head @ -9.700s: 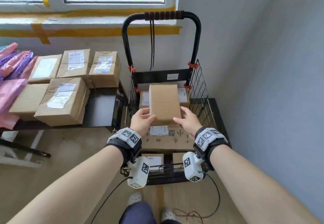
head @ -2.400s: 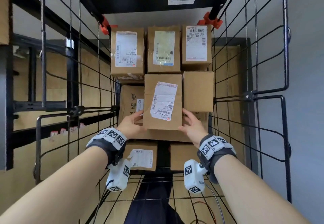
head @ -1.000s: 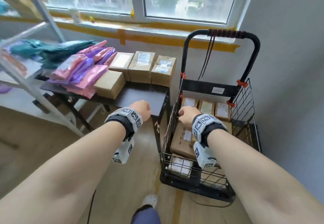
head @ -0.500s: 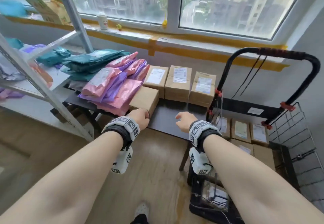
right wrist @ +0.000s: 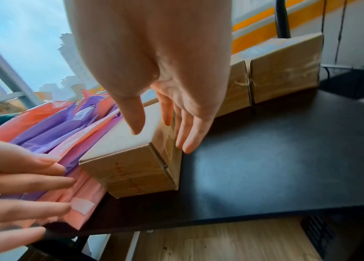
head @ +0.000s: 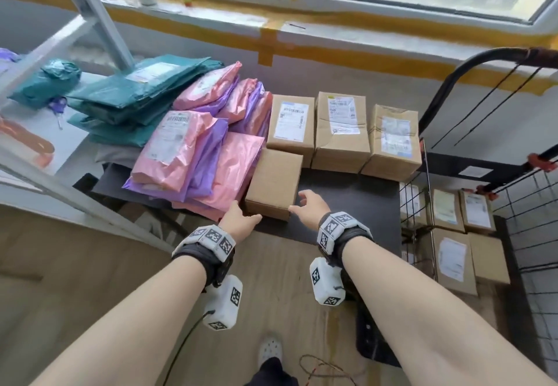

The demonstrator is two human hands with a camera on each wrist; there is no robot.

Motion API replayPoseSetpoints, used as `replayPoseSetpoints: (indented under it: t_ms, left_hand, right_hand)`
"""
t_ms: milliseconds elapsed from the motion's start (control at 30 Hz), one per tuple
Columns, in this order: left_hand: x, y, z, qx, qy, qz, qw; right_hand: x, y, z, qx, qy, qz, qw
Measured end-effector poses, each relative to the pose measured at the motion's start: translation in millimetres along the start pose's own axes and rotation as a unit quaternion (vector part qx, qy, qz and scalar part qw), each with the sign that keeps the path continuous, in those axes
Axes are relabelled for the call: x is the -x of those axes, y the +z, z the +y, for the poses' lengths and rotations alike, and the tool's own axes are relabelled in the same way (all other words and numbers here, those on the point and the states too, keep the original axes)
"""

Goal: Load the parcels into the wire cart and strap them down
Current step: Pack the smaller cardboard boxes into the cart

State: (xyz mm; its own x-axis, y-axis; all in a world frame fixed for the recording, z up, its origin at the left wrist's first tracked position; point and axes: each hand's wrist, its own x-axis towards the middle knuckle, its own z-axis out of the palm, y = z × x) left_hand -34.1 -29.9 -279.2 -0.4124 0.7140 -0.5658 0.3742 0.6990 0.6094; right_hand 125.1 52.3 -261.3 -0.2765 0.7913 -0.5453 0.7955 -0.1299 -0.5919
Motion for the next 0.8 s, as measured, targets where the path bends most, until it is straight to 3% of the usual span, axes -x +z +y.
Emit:
replayPoseSetpoints:
  t_ms: [133, 400, 600, 800]
  left_hand:
    - [-19, 7, 6, 0.094, 0.002, -0.011, 0.996]
    - [-40, 23, -1, 0.235, -0.054, 0.001, 0.970]
    - [9, 36, 23, 0.279, -0.014, -0.007, 0.960]
    - [81, 77, 74, 0.273, 0.033, -0.033, 0.961]
  right_hand:
    - [-19, 7, 0, -0.111, 0.024, 0.014, 0.993]
    - [-25, 0, 21, -0.277, 0.020, -0.033, 0.960]
    - [2, -26, 54, -0.319, -0.018, -0.035, 0.947]
    - [59, -84, 108, -0.343, -0.066, -0.013, 0.937]
